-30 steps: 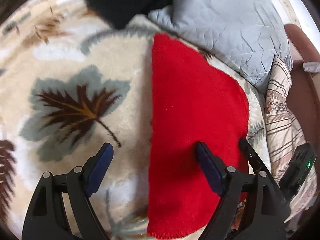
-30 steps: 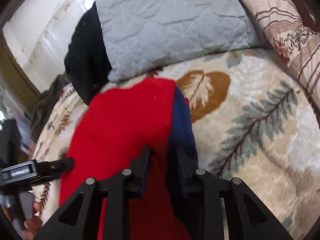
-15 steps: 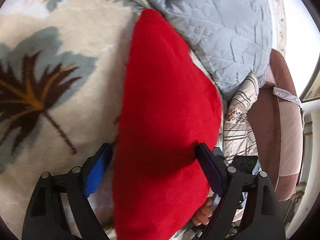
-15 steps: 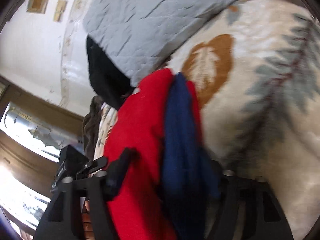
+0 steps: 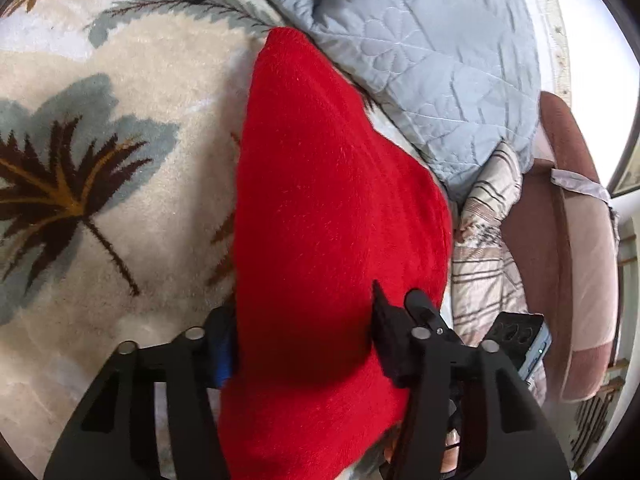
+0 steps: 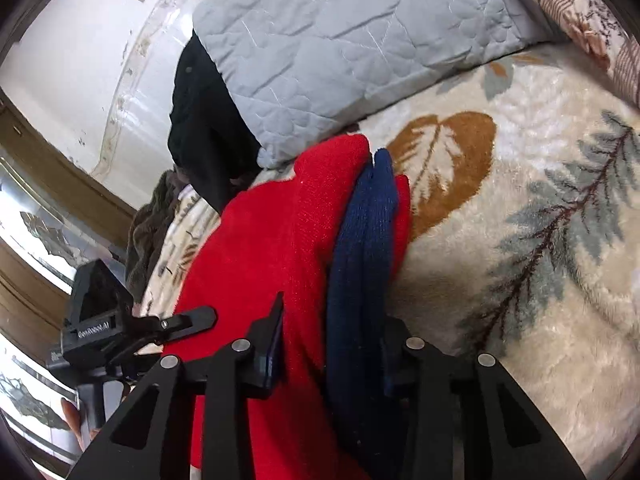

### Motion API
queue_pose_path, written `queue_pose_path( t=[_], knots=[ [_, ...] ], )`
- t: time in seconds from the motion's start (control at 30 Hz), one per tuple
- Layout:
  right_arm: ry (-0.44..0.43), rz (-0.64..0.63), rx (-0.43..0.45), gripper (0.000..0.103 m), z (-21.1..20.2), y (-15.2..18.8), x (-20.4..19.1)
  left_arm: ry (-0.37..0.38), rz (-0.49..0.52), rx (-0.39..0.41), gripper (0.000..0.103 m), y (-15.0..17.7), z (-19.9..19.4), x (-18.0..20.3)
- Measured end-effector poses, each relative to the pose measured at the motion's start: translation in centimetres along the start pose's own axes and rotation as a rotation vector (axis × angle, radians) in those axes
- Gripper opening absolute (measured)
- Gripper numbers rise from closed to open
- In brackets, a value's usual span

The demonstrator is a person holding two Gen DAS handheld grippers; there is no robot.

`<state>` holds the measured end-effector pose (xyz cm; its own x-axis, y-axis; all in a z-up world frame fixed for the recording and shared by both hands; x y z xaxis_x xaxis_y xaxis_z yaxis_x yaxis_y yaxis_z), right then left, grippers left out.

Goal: Fold small clothes

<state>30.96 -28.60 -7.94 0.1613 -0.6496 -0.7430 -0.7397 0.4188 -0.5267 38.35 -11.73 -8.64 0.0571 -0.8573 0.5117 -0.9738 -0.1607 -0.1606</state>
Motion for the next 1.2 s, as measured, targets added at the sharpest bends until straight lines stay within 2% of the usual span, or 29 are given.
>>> queue_pose_path(
  t=[0.2, 0.33, 0.6, 0.8, 0.9, 1.1, 1.2],
  knots=[
    [-0.055, 0.000, 0.030, 0.036, -1.7, 0.8, -3.1, 0.039, 0.008, 0.009, 0.049, 1.1, -2.8, -0.2],
    [-0.085, -0.006, 0.037, 0.036, -3.0, 2.1, -5.5, 0.061, 0.026, 0.024, 0.049, 2.9, -5.6, -0.7],
    [-0.121, -0.033, 0.016, 0.036, -4.7, 6.8, -9.0, 0.046, 0.068, 0.070, 0.049, 7.2, -9.9, -2.7],
    [-0.072, -0.012, -0.035, 0.036, -3.6, 10.3, -7.7, 0.008, 0.035, 0.032, 0.049, 9.7, -8.3, -5.4],
    [-0.064, -0.002, -0.033, 0.038, -3.5, 11.2, -6.6, -0.008, 0.031, 0.020, 0.049, 10.6, -7.2, -6.8],
    [-0.090, 0.062, -0.007, 0.044, -3.1, 12.2, -3.8, 0.028, 0.005, 0.028, 0.064, 10.9, -5.6, -8.3],
    [-0.114, 0.057, 0.022, 0.043, -3.0, 12.5, -3.0, 0.060, 0.004, 0.046, 0.066, 11.0, -5.2, -8.5]
  ],
)
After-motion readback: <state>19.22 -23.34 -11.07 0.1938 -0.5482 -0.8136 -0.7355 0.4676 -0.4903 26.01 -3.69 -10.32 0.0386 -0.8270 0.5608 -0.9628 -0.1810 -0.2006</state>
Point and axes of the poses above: each gripper's, at about its wrist camera, not at the fingertips, and z roughly the way its jaws point, x to its right, y to its underside, the point moved 7 cm from there along z, roughly the way its jaws point, and after that the axes turned 13 degrees about -y, right-handed, at the moved point
